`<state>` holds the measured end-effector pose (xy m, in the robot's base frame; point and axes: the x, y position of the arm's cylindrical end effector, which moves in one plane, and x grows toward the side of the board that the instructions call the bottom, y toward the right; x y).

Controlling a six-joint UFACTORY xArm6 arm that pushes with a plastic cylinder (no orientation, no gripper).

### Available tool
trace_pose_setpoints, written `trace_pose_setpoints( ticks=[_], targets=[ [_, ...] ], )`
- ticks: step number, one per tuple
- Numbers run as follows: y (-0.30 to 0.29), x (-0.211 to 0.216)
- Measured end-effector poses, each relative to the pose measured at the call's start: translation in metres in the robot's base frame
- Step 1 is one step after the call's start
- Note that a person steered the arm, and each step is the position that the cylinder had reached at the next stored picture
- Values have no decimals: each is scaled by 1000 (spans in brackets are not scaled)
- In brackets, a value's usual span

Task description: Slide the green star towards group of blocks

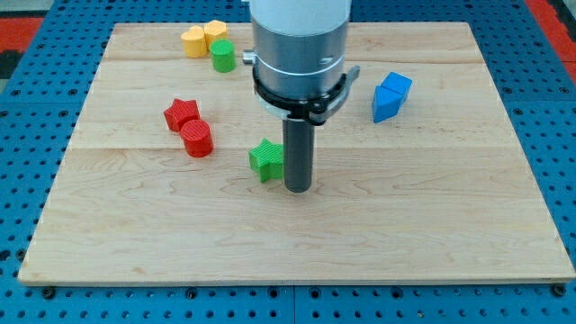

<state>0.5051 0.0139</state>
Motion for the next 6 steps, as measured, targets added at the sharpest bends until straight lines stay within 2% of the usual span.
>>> trace_pose_setpoints(
  ticks=[1,2,4,6],
  targets=[
    [8,11],
    [-31,17],
    [-47,-72],
    [-69,-78]
  ],
)
